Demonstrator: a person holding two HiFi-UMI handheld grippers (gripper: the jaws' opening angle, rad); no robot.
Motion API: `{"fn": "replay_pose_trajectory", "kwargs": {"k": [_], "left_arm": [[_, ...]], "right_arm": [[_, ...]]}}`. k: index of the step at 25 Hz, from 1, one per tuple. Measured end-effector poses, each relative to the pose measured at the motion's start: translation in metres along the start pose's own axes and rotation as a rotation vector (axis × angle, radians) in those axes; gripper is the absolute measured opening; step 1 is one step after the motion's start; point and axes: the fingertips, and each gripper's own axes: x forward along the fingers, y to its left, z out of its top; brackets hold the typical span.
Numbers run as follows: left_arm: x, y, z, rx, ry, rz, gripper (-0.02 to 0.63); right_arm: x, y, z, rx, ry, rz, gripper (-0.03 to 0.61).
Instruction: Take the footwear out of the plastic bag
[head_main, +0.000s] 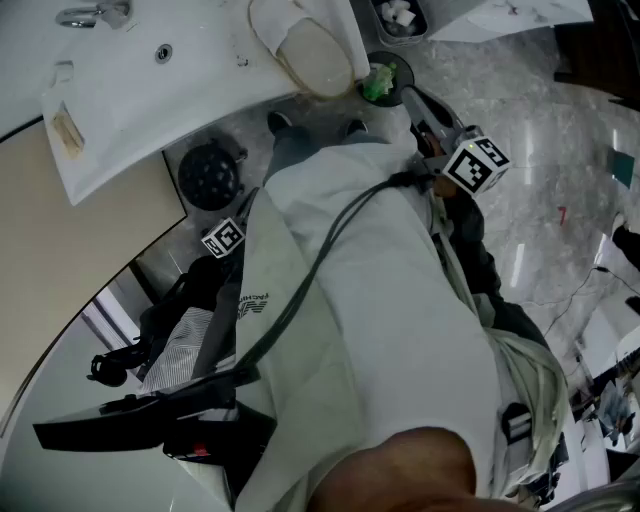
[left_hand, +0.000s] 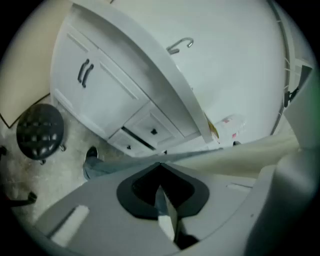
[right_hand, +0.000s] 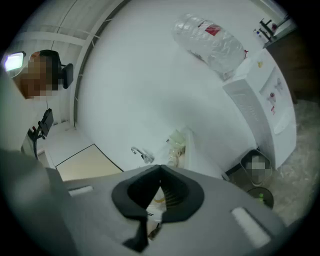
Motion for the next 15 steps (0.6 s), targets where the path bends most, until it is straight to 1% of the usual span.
{"fn": "replay_pose_trajectory", "kwargs": {"k": [3, 5, 7, 9, 10, 12, 13, 15], "left_arm": [[-0.004, -0.012, 0.054, 0.051, -0.160, -0.009, -0.003], [-0.003, -0.033, 0.091, 0.095, -0.262, -0.047, -0.003], [-0.003, -0.068, 0.131, 0.144, -0.380, -0.120, -0.003], [-0.005, -0.115, 0.168, 0.206, -0.493, -0.210, -0.003], [-0.004, -0.141, 0.183, 0.246, -0.534, -0.254, -0.003], [0.002, -0.187, 0.203, 0.322, -0.579, -0.319, -0.003], [0.005, -0.208, 0.206, 0.341, -0.590, -0.354, -0.003], [0.010, -0.241, 0.207, 0.349, -0.600, -0.421, -0.002]], "right_arm": [[0.000, 0.006, 0.002, -0.001, 0.007, -0.018, 0.000], [0.000, 0.008, 0.001, -0.008, 0.011, -0.020, 0.000], [0.002, 0.011, 0.000, -0.028, 0.023, -0.009, 0.000], [0.005, 0.015, -0.001, -0.060, 0.033, 0.008, 0.000], [0.006, 0.017, -0.001, -0.076, 0.035, 0.015, 0.000], [0.008, 0.020, -0.002, -0.099, 0.038, 0.021, 0.000], [0.008, 0.021, -0.003, -0.105, 0.041, 0.022, 0.000], [0.011, 0.025, -0.004, -0.119, 0.053, 0.026, 0.000]]}}
